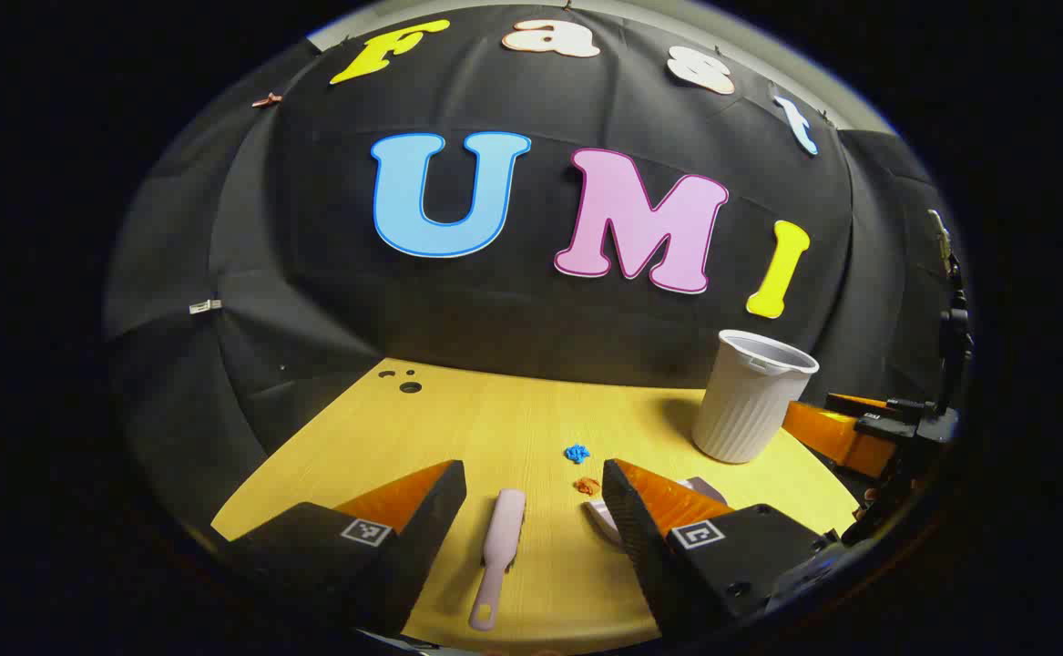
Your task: Pick up the small broom and dustpan from the desktop, sweep the trash into the dustpan with the broom, and then empty the trash into the garbage bin.
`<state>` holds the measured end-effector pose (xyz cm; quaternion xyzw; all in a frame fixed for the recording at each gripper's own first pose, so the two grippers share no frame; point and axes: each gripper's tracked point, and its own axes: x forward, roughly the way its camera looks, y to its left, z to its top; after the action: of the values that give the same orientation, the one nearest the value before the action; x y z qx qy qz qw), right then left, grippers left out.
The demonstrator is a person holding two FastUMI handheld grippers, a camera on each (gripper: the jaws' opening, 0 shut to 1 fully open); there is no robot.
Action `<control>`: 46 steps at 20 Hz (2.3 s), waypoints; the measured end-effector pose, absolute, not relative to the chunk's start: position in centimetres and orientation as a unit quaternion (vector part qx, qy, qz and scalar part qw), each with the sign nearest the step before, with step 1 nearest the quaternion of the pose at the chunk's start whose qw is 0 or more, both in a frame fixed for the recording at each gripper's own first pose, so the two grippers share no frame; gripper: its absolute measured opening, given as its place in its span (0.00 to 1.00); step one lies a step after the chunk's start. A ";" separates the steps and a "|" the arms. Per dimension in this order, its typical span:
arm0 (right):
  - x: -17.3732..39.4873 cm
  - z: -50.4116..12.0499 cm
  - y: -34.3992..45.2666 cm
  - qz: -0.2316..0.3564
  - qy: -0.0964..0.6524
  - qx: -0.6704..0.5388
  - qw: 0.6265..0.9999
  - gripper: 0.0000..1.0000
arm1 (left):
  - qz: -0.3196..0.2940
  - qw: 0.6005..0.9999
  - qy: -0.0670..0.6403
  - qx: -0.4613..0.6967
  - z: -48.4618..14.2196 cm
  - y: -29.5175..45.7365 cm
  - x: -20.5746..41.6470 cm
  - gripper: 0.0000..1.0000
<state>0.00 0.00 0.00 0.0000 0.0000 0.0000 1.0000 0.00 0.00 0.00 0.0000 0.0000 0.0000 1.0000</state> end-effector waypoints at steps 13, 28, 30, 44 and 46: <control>1.8 -1.0 0.3 0.010 0.028 0.004 1.000 0.98 | 0.002 0.999 0.038 0.019 -1.6 1.7 2.1 0.95; 2.8 -5.0 -1.0 0.015 0.089 -0.005 0.996 0.98 | -0.022 0.946 0.322 0.028 -16.9 4.0 7.7 0.96; 2.9 -5.3 -1.3 0.012 0.092 -0.005 0.996 0.98 | -0.019 0.934 0.354 0.050 -19.0 4.4 8.1 0.96; 3.1 -7.6 -2.2 0.004 0.129 0.020 0.991 0.99 | -0.003 0.909 0.407 0.088 -22.7 4.6 10.2 0.55; 3.2 -8.2 -1.9 0.011 0.141 0.022 0.990 0.99 | 0.000 0.914 0.398 0.080 -21.9 4.6 10.0 0.38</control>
<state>3.20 -1.88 -8.21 0.0224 0.1410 0.0108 0.9897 10.04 4.55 -21.94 0.0799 0.3980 -0.0001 0.9139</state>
